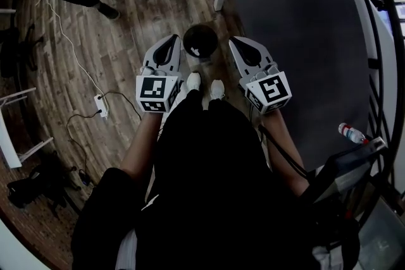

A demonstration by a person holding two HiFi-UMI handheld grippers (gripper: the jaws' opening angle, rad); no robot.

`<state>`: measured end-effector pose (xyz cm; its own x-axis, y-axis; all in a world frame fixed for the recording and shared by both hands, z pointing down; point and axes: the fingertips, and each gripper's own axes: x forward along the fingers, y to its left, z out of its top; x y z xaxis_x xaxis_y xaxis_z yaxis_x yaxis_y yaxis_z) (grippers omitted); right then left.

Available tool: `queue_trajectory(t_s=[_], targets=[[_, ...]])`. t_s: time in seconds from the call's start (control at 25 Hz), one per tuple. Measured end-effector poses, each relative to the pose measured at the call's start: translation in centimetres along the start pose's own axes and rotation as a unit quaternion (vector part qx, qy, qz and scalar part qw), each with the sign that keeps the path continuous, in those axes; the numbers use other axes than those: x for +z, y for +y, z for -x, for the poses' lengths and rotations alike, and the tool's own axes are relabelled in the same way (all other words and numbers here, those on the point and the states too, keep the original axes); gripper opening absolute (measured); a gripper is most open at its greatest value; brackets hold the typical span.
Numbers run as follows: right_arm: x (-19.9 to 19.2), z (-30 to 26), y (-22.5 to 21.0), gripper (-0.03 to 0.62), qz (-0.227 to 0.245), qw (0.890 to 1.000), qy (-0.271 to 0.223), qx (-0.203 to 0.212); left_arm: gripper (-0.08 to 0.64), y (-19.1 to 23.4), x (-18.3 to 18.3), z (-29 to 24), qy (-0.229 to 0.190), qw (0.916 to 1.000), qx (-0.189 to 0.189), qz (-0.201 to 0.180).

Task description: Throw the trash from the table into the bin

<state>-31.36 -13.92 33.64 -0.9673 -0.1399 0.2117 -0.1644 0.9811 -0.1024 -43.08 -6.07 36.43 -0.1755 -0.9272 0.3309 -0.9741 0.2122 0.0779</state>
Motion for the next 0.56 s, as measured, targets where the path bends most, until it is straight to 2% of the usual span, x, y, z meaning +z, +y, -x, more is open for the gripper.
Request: queue_trajectory(t_s=[0.56], targets=[[0.28, 0.18, -0.02, 0.006, 0.002, 1.0, 0.009, 0.001, 0.011, -0.65, 0.61, -0.19, 0.007, 0.9999, -0.008, -0.008]])
